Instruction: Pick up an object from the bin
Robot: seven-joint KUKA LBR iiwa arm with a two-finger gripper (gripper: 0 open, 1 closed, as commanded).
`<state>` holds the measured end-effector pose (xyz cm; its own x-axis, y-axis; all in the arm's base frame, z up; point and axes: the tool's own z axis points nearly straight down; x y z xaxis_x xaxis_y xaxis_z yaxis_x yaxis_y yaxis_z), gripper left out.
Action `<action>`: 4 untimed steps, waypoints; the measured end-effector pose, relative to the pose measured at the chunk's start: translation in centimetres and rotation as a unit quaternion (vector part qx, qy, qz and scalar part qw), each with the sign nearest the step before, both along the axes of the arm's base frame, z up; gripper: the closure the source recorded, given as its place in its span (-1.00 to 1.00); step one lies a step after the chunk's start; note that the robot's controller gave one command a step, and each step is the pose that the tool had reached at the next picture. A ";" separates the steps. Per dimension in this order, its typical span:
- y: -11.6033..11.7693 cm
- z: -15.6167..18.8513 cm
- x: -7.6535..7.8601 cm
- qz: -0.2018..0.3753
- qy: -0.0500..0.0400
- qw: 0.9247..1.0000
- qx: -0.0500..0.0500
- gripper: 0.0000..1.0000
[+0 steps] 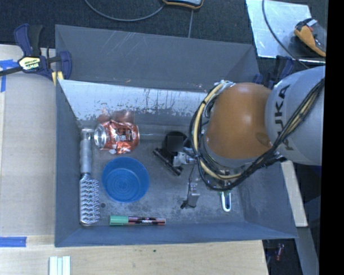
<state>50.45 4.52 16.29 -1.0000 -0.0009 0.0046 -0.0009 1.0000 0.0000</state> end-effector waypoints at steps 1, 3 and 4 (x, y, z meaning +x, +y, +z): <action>0.0 0.3 0.2 -0.001 -0.004 1.000 0.000 -1.00; 7.0 -2.8 -1.0 -0.033 -0.010 0.999 0.000 -1.00; 10.1 -6.3 -0.5 0.162 -0.004 0.987 0.001 -1.00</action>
Offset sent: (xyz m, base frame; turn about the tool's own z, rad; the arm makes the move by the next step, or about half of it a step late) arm -0.0052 0.0643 -0.0929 -0.0072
